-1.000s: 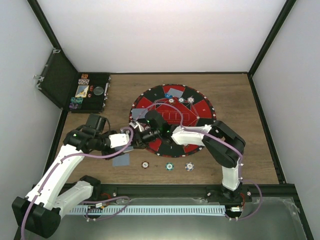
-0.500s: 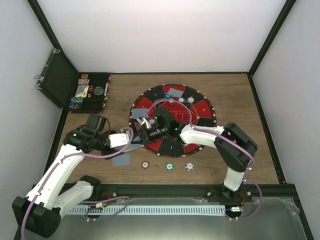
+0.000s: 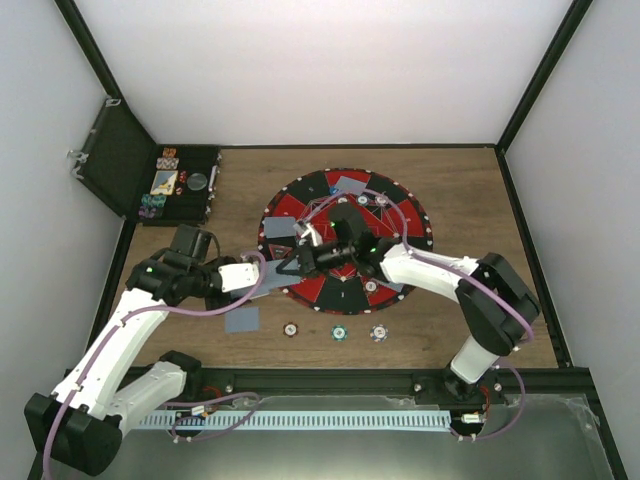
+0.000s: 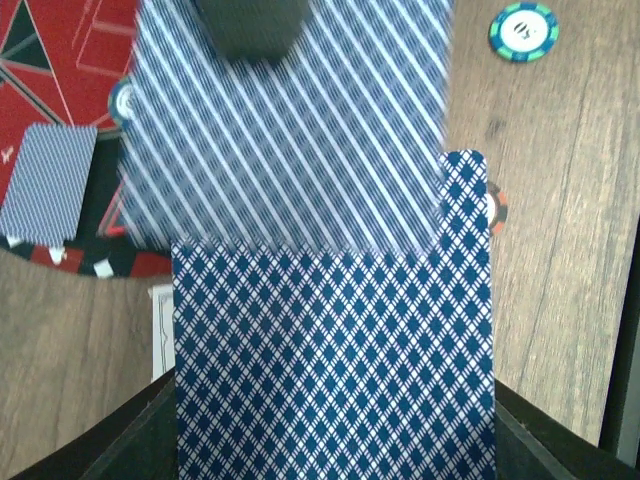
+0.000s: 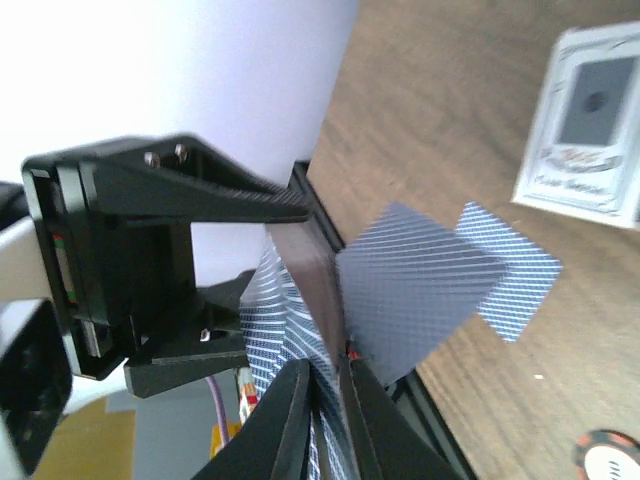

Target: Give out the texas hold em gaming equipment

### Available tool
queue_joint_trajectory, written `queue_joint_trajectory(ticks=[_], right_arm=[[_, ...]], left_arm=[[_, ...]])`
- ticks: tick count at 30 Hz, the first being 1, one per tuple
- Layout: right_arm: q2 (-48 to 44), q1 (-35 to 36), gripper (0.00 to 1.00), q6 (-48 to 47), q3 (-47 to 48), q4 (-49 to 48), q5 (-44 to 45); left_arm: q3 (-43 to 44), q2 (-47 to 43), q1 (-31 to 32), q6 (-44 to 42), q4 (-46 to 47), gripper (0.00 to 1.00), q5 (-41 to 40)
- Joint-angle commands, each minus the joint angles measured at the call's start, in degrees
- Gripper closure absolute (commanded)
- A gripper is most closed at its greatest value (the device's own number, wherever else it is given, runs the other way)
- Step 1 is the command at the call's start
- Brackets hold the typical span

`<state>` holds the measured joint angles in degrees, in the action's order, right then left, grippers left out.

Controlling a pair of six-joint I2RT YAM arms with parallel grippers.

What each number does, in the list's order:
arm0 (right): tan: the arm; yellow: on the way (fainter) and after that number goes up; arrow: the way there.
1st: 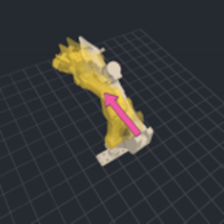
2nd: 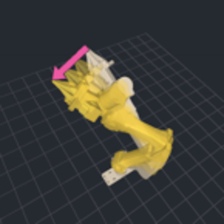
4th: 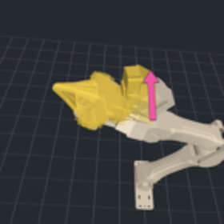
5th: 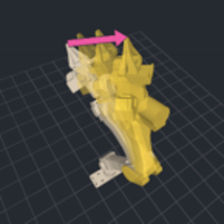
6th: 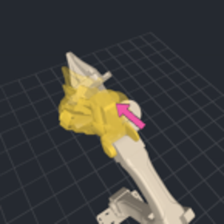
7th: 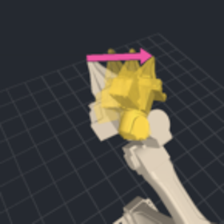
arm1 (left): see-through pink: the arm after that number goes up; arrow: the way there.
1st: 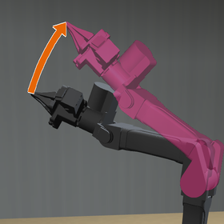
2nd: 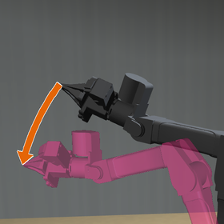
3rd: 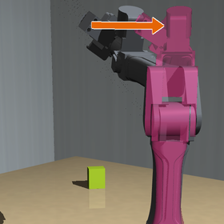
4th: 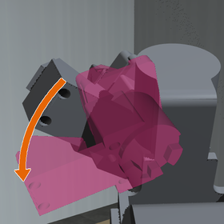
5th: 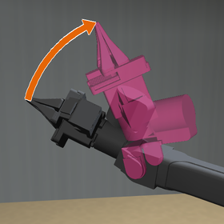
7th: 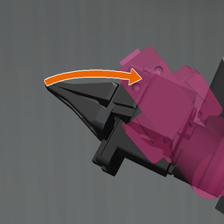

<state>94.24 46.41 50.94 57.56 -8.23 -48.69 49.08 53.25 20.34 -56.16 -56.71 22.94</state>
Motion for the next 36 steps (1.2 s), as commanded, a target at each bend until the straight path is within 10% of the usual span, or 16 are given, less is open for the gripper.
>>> queue_joint_trajectory(ticks=[1,19,36], right_arm=[[-2.02,-4.66,0.99,-2.48,-0.79,5.22,0.35],[-1.75,-17.65,0.99,-8.89,5.07,12.96,-1.65],[37.01,-35.65,0.99,-16.95,50.37,30.71,12.63]], left_arm=[[0.19,-0.65,-0.66,-0.55,-3.45,0.96,-2.19],[-0.46,-0.95,-0.65,-0.9,-3.67,0.96,-2.63],[0.11,-1.26,-0.65,-0.65,-5.14,0.96,-2.83]])
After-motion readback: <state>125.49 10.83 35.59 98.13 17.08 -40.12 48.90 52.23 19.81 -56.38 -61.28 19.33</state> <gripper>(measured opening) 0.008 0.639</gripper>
